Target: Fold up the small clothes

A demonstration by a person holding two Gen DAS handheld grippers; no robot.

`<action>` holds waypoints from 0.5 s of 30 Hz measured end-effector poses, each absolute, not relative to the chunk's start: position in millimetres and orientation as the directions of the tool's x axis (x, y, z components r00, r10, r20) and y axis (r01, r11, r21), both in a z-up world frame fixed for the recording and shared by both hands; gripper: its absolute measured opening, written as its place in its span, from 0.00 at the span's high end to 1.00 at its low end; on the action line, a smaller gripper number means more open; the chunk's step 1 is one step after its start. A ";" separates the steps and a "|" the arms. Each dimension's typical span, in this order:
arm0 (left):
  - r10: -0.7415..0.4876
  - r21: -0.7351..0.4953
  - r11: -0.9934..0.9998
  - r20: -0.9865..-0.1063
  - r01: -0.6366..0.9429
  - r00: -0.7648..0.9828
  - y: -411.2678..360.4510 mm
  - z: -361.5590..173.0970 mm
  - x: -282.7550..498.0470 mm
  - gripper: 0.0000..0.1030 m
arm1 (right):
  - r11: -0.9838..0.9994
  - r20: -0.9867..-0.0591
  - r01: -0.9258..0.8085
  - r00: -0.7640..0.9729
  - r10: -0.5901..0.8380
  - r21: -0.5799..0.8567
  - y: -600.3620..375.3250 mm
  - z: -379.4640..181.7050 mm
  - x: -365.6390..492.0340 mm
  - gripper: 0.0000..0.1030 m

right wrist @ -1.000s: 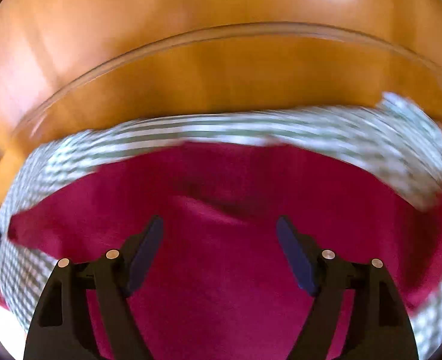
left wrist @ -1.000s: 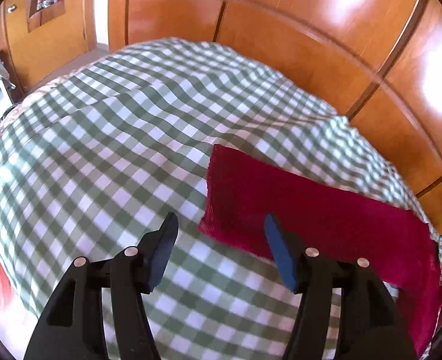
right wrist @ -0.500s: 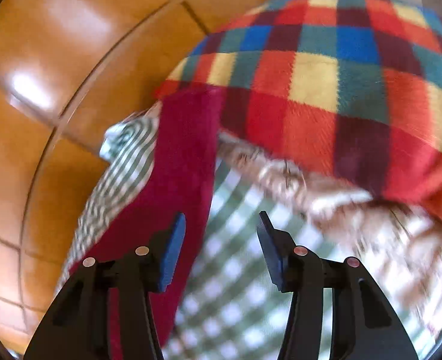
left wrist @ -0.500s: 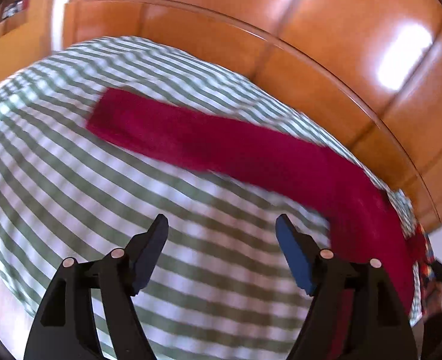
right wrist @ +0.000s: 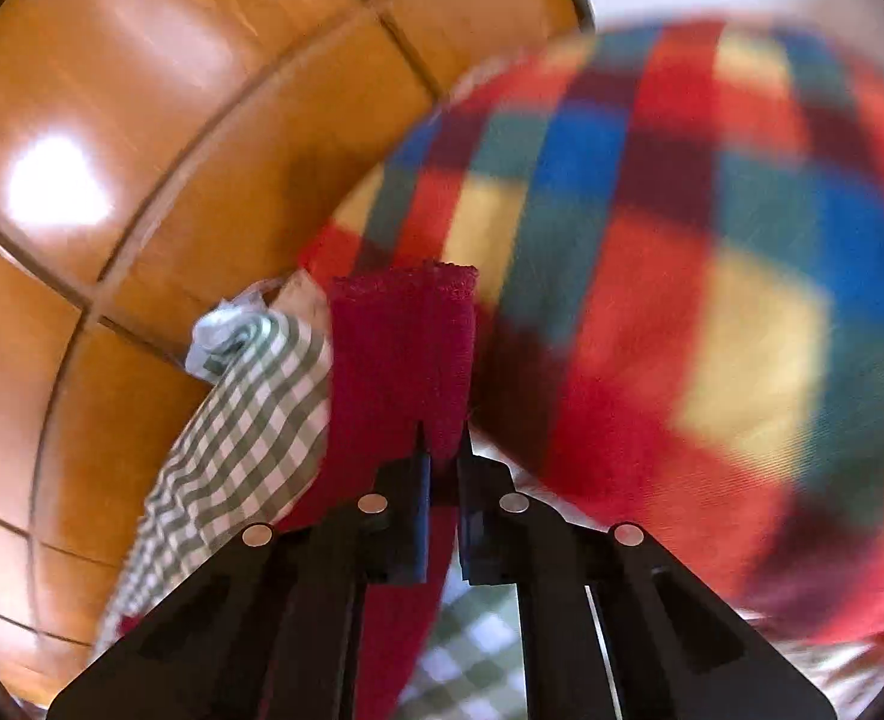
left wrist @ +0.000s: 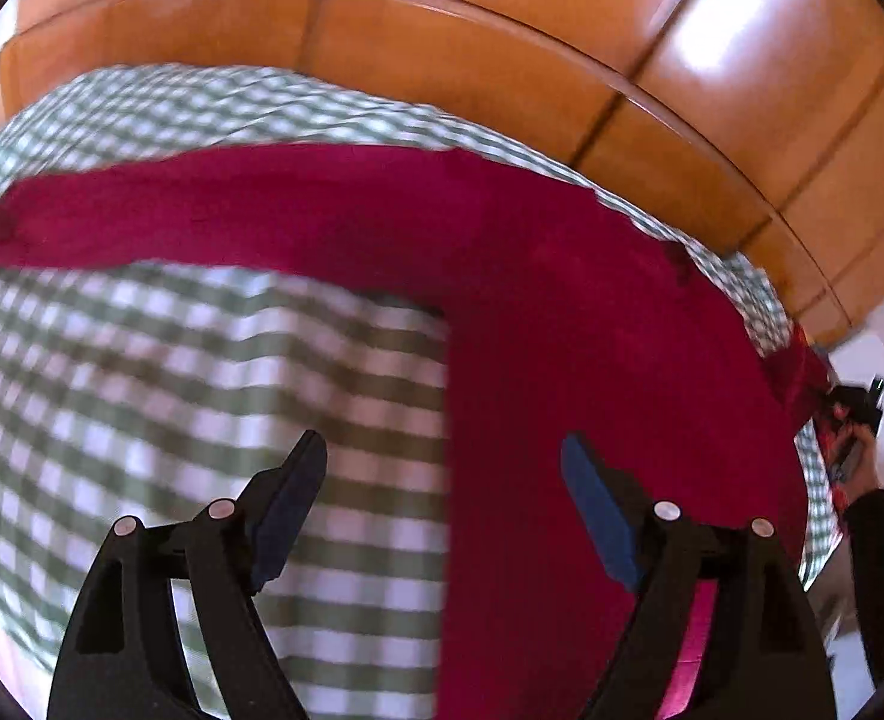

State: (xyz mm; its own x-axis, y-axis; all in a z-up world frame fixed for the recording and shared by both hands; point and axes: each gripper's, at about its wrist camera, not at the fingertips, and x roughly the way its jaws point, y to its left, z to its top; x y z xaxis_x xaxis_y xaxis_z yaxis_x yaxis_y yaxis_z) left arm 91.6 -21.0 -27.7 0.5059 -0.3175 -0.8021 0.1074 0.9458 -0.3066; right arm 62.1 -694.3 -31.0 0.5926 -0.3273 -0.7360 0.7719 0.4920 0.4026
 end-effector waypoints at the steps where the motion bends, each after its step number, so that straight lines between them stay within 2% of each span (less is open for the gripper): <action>1: -0.322 -0.298 0.946 -0.803 0.130 0.502 -29.6 -27.5 92.1 0.22 | 0.477 -0.737 0.797 0.564 -0.371 0.370 -698.1 -26.5 49.6 0.95; 2: -0.334 -0.301 0.942 -0.803 0.148 0.493 -35.9 -29.3 93.3 0.22 | 0.452 -0.740 0.816 0.545 -0.393 0.361 -704.6 -25.4 34.8 0.95; 4: -0.350 -0.304 0.937 -0.810 0.173 0.471 -46.5 -36.1 94.7 0.22 | 0.433 -0.748 0.804 0.566 -0.347 0.407 -714.3 -30.5 16.8 0.95; 7: -0.356 -0.297 0.934 -0.829 0.200 0.431 -61.5 -51.6 96.6 0.22 | 0.442 -0.763 0.822 0.531 -0.369 0.359 -708.8 -24.2 10.7 0.95; 9: -0.342 -0.280 0.938 -0.840 0.204 0.421 -68.7 -57.1 96.0 0.22 | 0.466 -0.721 0.780 0.597 -0.352 0.419 -695.5 -5.7 8.9 0.95; 12: -0.390 -0.325 0.920 -0.816 0.219 0.427 -71.6 -53.5 92.4 0.22 | 0.574 -0.663 0.687 0.684 -0.305 0.446 -658.0 26.1 22.2 0.95; 15: -0.429 -0.359 0.903 -0.792 0.238 0.434 -69.8 -47.0 87.4 0.15 | 0.700 -0.616 0.555 0.760 -0.207 0.450 -599.8 52.5 54.1 0.95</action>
State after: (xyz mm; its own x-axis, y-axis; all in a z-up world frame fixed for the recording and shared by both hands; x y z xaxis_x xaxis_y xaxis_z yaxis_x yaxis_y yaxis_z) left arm 87.4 -69.8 -47.0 0.4341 -0.4288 -0.7922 0.2375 0.9028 -0.3585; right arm 54.1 -599.8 52.5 0.7604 -0.2067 -0.6157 0.5546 0.7000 0.4499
